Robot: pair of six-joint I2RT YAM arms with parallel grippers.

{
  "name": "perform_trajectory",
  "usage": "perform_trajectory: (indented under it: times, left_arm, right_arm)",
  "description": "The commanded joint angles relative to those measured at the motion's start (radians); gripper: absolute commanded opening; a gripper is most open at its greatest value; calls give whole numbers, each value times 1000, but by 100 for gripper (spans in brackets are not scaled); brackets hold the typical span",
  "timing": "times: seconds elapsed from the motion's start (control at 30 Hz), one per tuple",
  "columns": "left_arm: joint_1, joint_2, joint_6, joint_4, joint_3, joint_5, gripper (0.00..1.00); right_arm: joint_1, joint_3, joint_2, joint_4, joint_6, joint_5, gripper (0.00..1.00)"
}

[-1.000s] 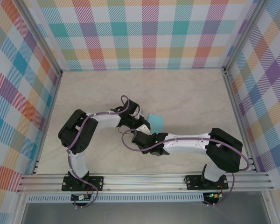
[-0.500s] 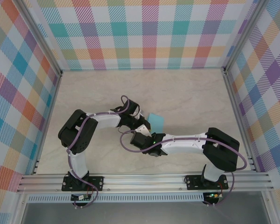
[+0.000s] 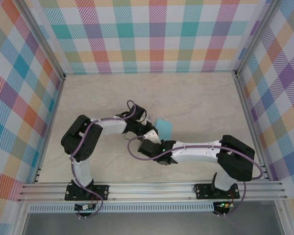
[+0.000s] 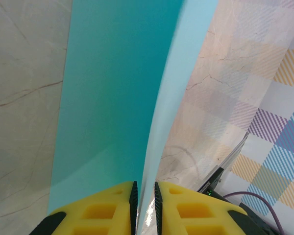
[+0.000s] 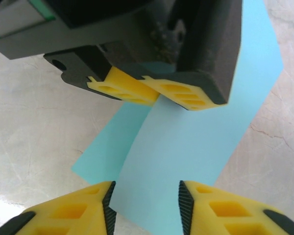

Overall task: Fold a paper plane with a square sheet of paper (pick it up from the middle)
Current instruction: Fold the triangle a second time at the center of the table.

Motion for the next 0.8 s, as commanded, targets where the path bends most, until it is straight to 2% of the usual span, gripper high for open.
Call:
perform_trajectory:
  times: [0.0,0.23,0.37,0.6,0.77]
  left_arm:
    - [-1,-36,16,-41,26,-15,19]
    - [-1,-37,26,-57,37,-18,19]
    - [-1,-40,25,-57,35,-20,19]
    - [-1,-71,32,-103,34,-100,23]
    - [2,-119,51,-167,27,-233,37]
  right_arm:
    - [5,-22,-35,-17,18,24,33]
    - [-4,-33,-40,-16,23,10,16]
    - [-20,-43,-60,13,4,-43,7]
    - [-78,-69,-98,74,-33,-210,0]
    - [-175,-126,-148,151,-40,-400,0]
